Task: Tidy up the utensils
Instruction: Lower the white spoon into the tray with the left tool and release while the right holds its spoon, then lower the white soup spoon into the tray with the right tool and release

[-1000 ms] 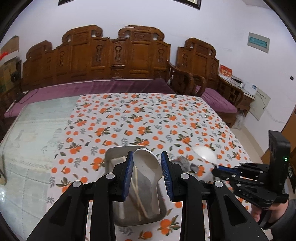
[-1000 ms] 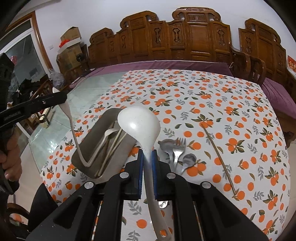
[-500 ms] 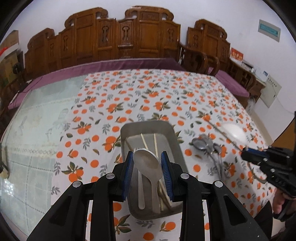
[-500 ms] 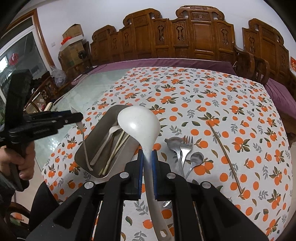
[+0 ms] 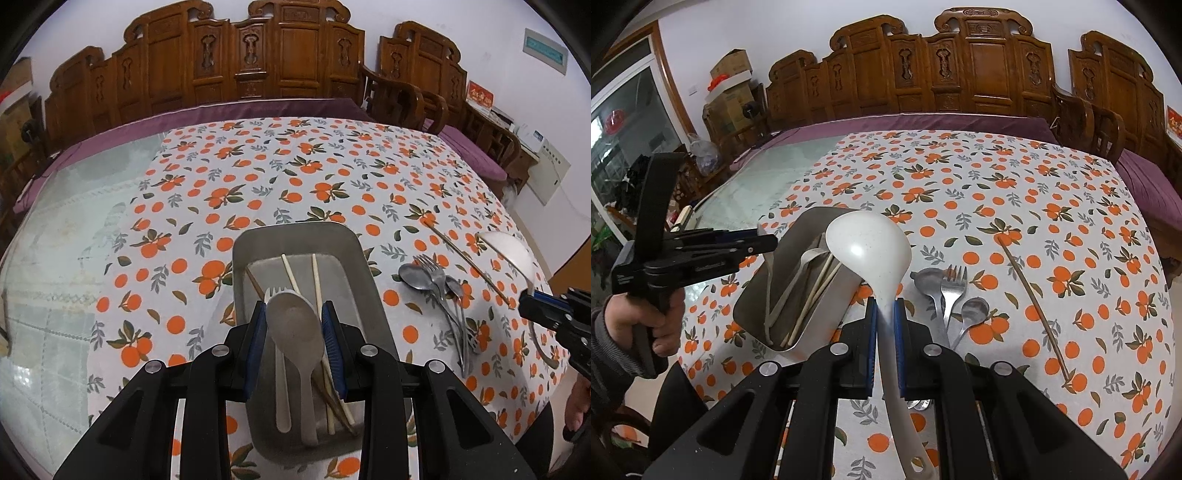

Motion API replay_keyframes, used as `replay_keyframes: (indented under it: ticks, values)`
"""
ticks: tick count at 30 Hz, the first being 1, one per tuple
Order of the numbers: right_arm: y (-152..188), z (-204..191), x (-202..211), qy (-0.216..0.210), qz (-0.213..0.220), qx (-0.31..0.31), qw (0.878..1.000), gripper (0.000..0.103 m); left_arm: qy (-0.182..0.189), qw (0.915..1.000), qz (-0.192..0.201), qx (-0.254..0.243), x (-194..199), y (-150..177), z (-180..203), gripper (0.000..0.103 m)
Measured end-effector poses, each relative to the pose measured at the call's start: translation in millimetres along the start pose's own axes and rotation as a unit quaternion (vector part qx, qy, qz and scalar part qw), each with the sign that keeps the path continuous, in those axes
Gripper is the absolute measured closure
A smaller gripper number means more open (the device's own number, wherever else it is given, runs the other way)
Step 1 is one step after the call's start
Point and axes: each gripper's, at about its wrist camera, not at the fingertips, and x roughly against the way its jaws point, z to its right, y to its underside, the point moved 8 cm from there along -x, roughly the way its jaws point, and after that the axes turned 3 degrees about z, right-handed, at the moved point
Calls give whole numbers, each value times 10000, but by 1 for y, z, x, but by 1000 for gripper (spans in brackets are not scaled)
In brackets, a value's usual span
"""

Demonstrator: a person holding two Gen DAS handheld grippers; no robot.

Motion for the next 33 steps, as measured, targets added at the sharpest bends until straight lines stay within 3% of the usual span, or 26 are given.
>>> replay_keyframes:
  ticks: [13, 16, 21, 24, 28, 30, 33]
  values:
    - [4, 1, -4, -12, -98, -16, 10000, 93, -108, 9994, -317, 91, -45, -3, -4, 74]
    - [4, -1, -5, -22, -110, 7, 9999, 93, -70, 9991, -334, 233, -46, -3, -7, 56]
    - [2, -9, -6, -60, -106, 38, 9999, 93, -38, 9993, -273, 258, -34, -3, -10, 54]
    - [0, -16, -7, -106, -89, 56, 9999, 93, -68, 9995, -200, 255, -22, -2, -14, 44]
    - [-5, -29, -13, -179, -81, 88, 9998, 93, -95, 9996, -100, 249, -1, 1, -21, 44]
    - [-7, -37, -16, -224, -90, 110, 9996, 93, -125, 9997, -35, 230, 9, 3, -25, 30]
    - [-11, -51, -22, -294, -110, 196, 9993, 93, -179, 9997, 87, 164, 23, 4, -32, 30]
